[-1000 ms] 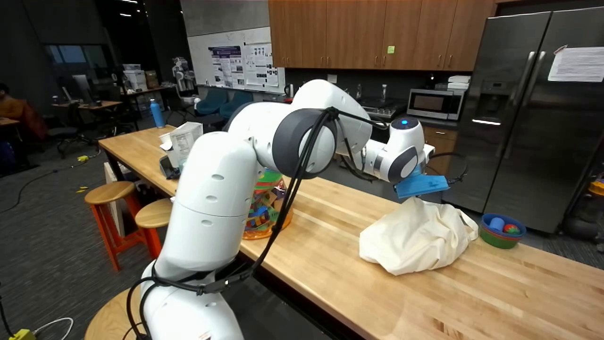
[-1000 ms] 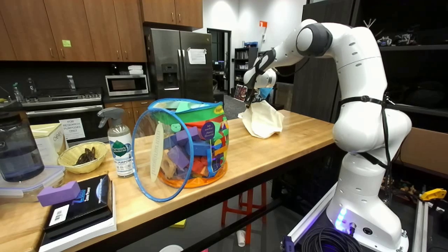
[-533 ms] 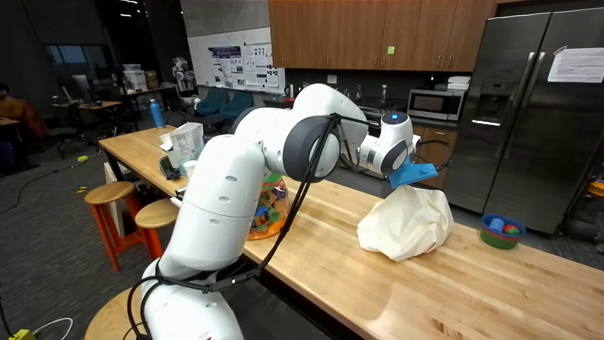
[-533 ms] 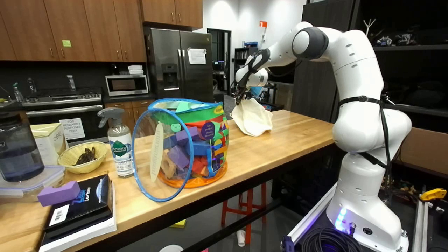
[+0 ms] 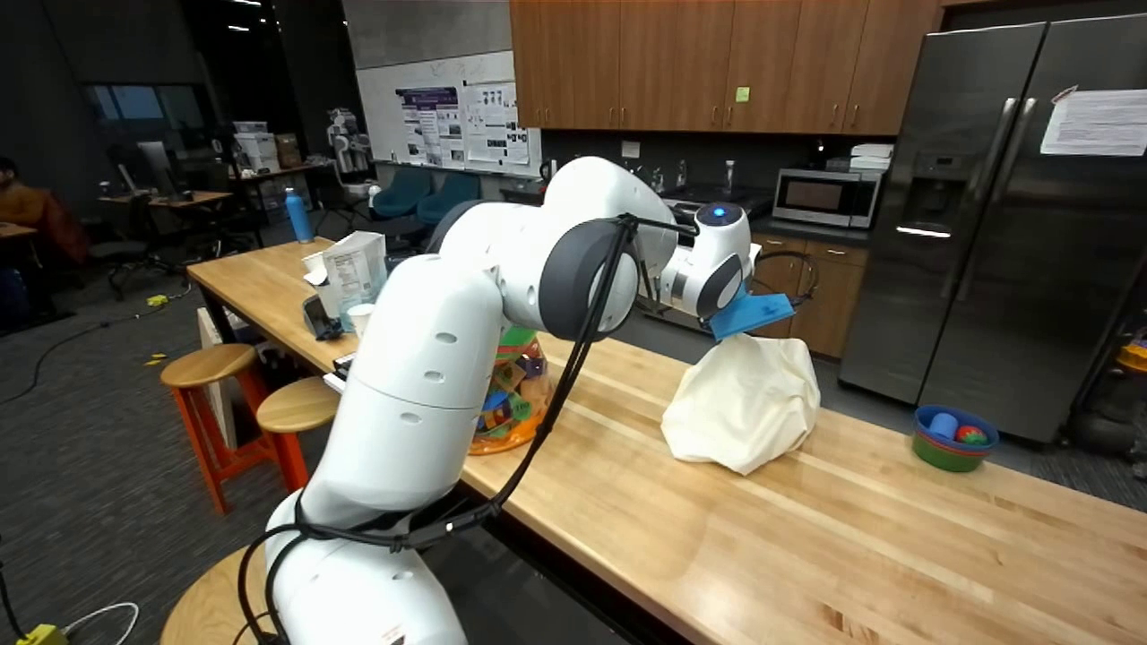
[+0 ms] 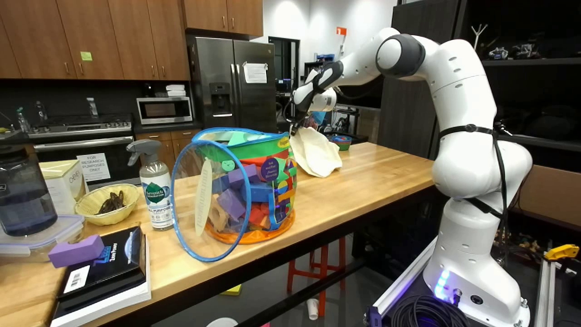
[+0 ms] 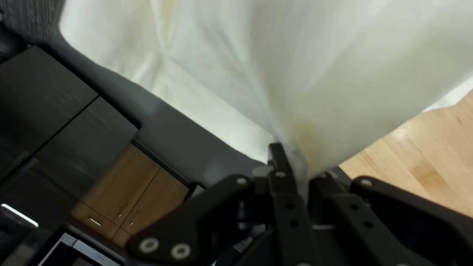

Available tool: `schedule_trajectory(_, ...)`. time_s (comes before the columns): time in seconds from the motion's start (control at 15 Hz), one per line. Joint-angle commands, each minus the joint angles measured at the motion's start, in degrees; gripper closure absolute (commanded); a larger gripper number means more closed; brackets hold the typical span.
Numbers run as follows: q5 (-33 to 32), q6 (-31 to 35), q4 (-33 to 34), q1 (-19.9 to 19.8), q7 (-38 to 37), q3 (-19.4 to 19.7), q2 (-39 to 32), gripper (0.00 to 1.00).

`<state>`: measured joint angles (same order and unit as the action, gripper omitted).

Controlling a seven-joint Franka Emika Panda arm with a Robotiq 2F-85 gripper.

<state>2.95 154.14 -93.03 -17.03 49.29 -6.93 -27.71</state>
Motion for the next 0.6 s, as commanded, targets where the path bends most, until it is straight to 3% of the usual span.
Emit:
schedule_trajectory(0.0, 0.8, 0.5, 0.3, 1.8, 0.7, -1.0, 0.5, 0.99)
schedule_trajectory(0.53, 0.6, 1.6, -1.0, 6.5, -0.7, -2.9, 1.6, 0.99)
